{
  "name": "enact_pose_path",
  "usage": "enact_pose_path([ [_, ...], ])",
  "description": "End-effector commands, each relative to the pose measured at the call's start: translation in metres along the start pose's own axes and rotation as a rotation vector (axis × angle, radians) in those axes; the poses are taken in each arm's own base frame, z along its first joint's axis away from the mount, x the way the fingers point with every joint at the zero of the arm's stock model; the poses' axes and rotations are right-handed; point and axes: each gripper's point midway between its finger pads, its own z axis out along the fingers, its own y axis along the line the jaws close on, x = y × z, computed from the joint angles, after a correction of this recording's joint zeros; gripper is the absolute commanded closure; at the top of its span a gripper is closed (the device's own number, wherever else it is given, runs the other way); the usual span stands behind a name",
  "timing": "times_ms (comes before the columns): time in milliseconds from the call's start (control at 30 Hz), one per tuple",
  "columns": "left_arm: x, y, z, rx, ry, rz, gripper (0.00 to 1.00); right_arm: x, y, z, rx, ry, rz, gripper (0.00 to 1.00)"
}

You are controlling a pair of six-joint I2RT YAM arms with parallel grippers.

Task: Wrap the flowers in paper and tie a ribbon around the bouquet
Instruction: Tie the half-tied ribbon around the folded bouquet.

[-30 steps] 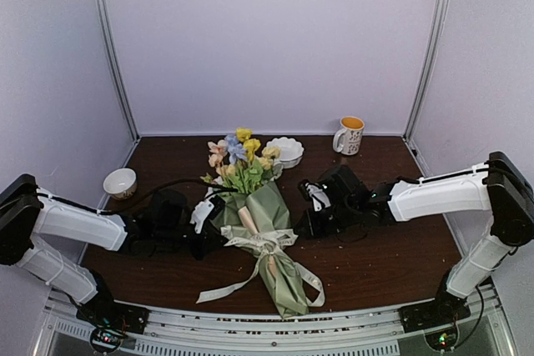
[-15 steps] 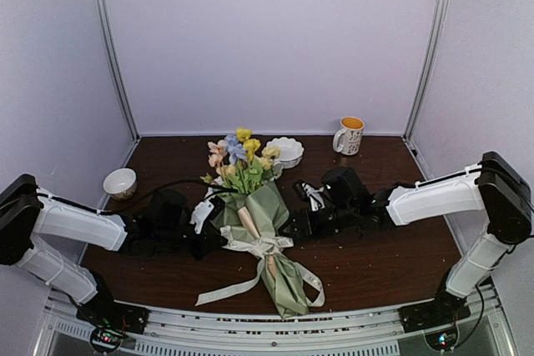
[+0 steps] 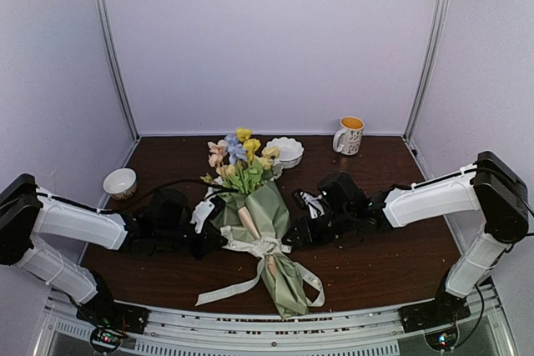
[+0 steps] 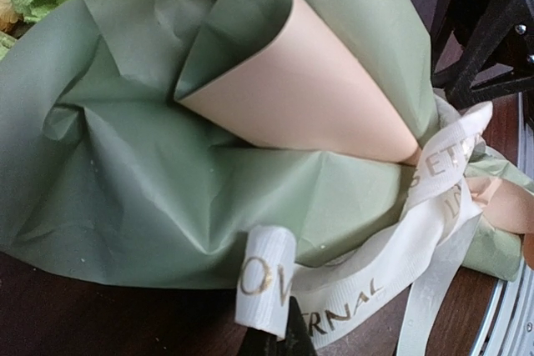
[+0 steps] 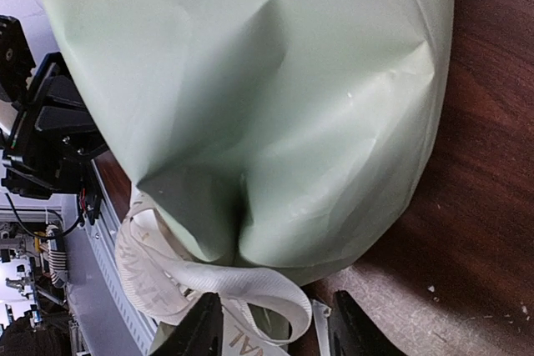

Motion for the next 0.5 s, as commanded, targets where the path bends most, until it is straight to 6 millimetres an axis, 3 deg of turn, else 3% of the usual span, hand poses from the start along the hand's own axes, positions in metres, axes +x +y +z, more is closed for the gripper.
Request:
enact_pose_path([
  [0,-0.018,-0.001,-0.003,-0.002,-0.04,0.023,1.0,0.0,0.003,0.003,-0.008,0.022,-0.011,0.75],
  [100,-0.02,-0.002,-0.006,-0.002,-0.05,0.014,1.0,-0.005,0.015,-0.002,-0.048,0.008,-0.017,1.0],
  [300,-0.025,0.0,-0.017,-0.023,-0.1,-0.013,1.0,0.004,-0.004,-0.011,-0.002,0.004,0.003,1.0],
  [467,-0.017,0.011,-0.019,-0.091,-0.074,-0.028,1.0,0.012,-0.014,-0.016,0.026,0.0,0.015,1.0],
])
